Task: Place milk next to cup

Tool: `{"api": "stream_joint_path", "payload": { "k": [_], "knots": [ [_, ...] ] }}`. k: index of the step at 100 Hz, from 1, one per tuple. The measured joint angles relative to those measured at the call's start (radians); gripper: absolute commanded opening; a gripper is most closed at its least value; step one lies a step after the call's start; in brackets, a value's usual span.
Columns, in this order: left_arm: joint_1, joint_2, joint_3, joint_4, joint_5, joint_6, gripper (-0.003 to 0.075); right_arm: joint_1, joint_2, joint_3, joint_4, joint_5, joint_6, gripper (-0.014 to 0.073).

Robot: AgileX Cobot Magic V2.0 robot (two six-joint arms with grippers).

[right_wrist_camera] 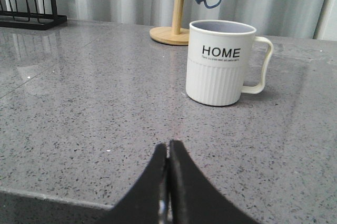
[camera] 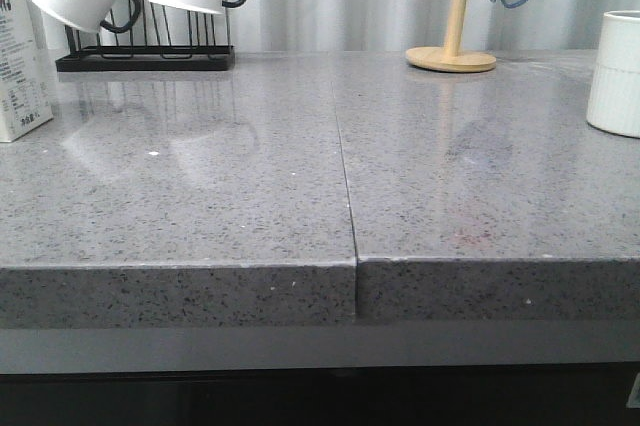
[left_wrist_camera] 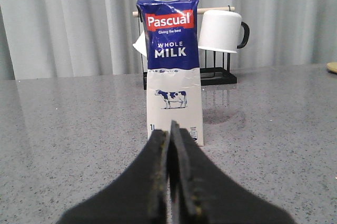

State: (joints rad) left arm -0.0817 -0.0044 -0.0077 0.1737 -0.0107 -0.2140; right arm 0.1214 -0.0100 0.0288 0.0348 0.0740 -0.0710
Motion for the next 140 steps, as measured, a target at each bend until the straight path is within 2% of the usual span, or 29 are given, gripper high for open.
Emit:
{"api": "stream_joint_path", "payload": {
  "k": [43, 62, 92, 110, 117, 121, 126, 136, 140],
  "knots": [
    [0.000, 0.000, 0.000, 0.000, 0.000, 0.000, -0.0021, 0.000, 0.000, -0.012, 0.009, -0.029, 0.000, -0.0068],
    [0.000, 0.000, 0.000, 0.000, 0.000, 0.000, -0.0021, 0.000, 0.022, -0.175, 0.023, 0.057, 0.000, -0.0068],
    [0.000, 0.000, 0.000, 0.000, 0.000, 0.000, -0.0021, 0.000, 0.347, -0.462, 0.026, 0.325, 0.000, -0.0068],
    [0.000, 0.000, 0.000, 0.000, 0.000, 0.000, -0.0021, 0.000, 0.503, -0.503, 0.034, 0.330, 0.002, -0.0059],
    [0.000, 0.000, 0.000, 0.000, 0.000, 0.000, -0.0021, 0.000, 0.541, -0.504, 0.034, 0.326, 0.002, 0.0003],
    [0.000, 0.000, 0.000, 0.000, 0.000, 0.000, -0.0021, 0.000, 0.558, -0.504, 0.034, 0.326, 0.002, 0.0083],
    [0.000, 0.000, 0.000, 0.000, 0.000, 0.000, -0.0021, 0.000, 0.573, -0.504, 0.034, 0.332, 0.002, 0.0212],
    [0.000, 0.000, 0.000, 0.000, 0.000, 0.000, -0.0021, 0.000, 0.587, -0.504, 0.034, 0.356, 0.002, 0.0536],
    [0.000, 0.000, 0.000, 0.000, 0.000, 0.000, -0.0021, 0.000, 0.587, -0.504, 0.034, 0.361, 0.002, 0.0624]
  ]
}}
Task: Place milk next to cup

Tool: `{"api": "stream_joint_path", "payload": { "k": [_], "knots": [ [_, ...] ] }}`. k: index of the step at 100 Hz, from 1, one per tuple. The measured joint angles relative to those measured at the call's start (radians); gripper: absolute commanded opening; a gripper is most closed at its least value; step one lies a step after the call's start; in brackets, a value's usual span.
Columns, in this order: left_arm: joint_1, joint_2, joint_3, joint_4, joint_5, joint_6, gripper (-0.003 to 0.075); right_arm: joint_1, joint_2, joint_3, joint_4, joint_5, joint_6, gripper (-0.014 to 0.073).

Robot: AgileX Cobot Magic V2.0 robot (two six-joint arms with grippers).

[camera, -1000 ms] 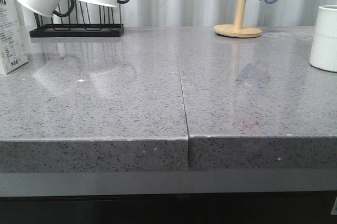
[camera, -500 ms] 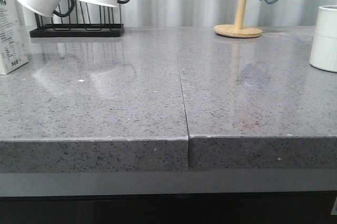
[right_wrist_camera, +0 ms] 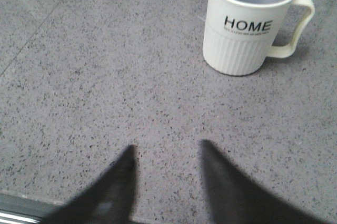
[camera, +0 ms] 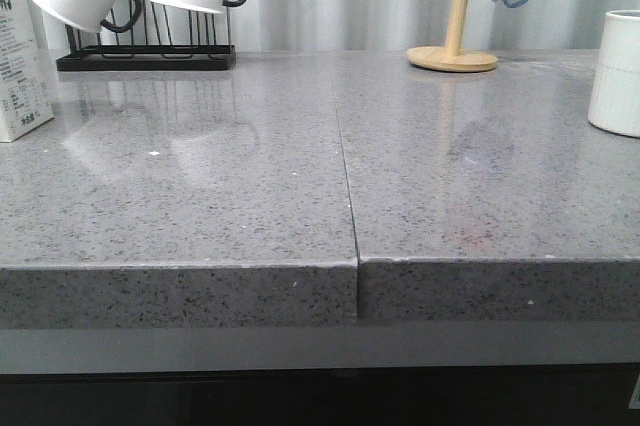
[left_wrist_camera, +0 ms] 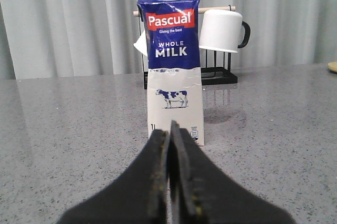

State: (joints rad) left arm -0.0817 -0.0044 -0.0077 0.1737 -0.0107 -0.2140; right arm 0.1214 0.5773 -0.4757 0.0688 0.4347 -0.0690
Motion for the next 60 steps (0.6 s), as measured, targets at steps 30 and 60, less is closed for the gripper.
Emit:
{"api": "stream_joint_path", "payload": {
  "k": [30, 60],
  "knots": [
    [0.000, 0.000, 0.000, 0.000, 0.000, 0.000, -0.0021, -0.002, 0.016, 0.000, 0.000, -0.136, 0.031, 0.0621],
    [0.000, 0.000, 0.000, 0.000, 0.000, 0.000, -0.0021, -0.203, 0.193, -0.003, 0.007, -0.311, 0.083, 0.0621]
  ]
}}
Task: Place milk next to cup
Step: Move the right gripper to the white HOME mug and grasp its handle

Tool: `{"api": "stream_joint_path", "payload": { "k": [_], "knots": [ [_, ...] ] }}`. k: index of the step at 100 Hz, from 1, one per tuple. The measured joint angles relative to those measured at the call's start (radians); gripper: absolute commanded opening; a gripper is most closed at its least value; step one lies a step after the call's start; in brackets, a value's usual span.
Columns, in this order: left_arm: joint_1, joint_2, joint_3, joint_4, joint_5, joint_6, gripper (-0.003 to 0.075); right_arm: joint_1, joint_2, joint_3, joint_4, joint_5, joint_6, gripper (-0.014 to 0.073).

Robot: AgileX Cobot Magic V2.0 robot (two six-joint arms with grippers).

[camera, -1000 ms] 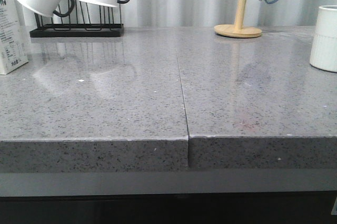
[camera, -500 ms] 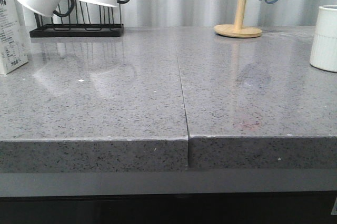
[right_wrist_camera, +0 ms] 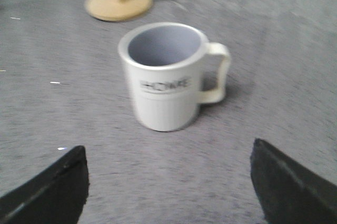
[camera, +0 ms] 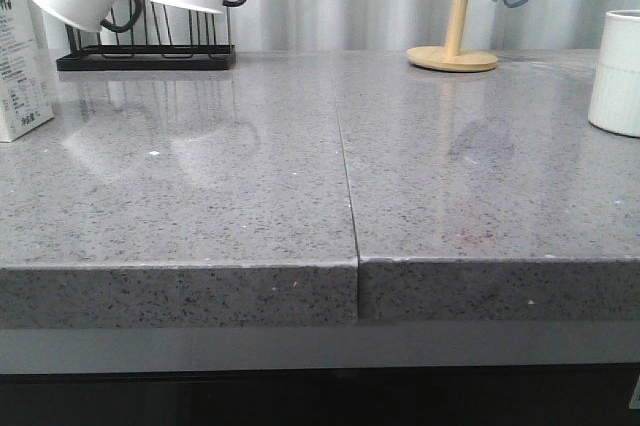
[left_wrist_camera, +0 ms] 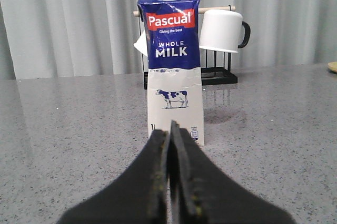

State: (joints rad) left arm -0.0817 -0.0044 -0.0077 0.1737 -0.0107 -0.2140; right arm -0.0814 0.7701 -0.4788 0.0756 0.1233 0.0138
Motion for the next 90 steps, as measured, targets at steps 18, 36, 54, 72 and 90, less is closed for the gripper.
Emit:
{"api": "stream_joint_path", "payload": {
  "k": [18, 36, 54, 72, 90],
  "knots": [
    [0.000, 0.000, 0.000, 0.000, 0.000, 0.000, -0.0021, -0.048, 0.094, 0.000, 0.000, -0.063, 0.001, 0.0621],
    [0.000, 0.000, 0.000, 0.000, 0.000, 0.000, -0.0021, -0.048, 0.141, 0.000, -0.006, -0.107, 0.001, 0.0621],
    [0.000, 0.000, 0.000, 0.000, 0.000, 0.000, -0.0021, -0.063, 0.157, 0.000, -0.010, -0.131, 0.001, 0.0621],
    [0.000, 0.000, 0.000, 0.000, 0.000, 0.000, -0.0021, -0.147, 0.202, 0.000, -0.016, -0.185, 0.001, 0.0621],
    [0.000, 0.000, 0.000, 0.000, 0.000, 0.000, -0.0021, -0.175, 0.297, 0.000, -0.017, -0.303, 0.001, 0.0621]
  ]
}}
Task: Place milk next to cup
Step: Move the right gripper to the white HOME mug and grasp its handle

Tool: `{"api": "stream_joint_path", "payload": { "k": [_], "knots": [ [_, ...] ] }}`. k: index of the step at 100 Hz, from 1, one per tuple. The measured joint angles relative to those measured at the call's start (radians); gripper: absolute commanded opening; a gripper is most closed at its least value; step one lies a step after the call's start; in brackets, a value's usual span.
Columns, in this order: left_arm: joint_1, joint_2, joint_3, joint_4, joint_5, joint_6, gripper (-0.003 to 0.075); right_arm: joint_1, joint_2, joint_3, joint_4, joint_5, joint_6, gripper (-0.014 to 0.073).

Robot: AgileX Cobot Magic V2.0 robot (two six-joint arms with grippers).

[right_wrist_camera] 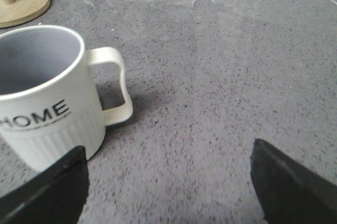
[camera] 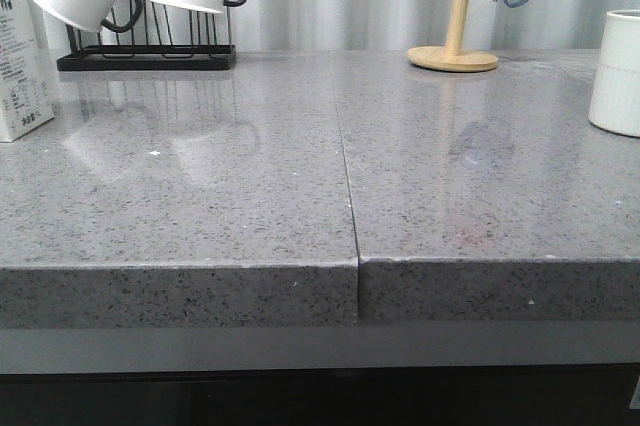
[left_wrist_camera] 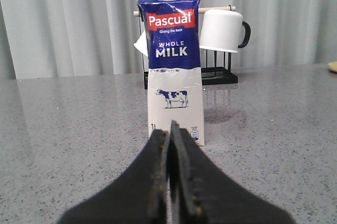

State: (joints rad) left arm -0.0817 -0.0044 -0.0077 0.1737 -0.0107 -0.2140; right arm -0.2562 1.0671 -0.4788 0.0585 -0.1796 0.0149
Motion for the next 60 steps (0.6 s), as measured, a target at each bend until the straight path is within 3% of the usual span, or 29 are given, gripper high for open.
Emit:
{"api": "stream_joint_path", "payload": {
  "k": [39, 60],
  "knots": [
    [0.000, 0.000, 0.000, 0.000, 0.000, 0.000, -0.0021, 0.000, 0.275, 0.000, -0.007, -0.270, 0.010, 0.0621],
    [0.000, 0.000, 0.000, 0.000, 0.000, 0.000, -0.0021, 0.000, 0.344, -0.002, -0.080, -0.395, 0.091, 0.0621]
  ]
}}
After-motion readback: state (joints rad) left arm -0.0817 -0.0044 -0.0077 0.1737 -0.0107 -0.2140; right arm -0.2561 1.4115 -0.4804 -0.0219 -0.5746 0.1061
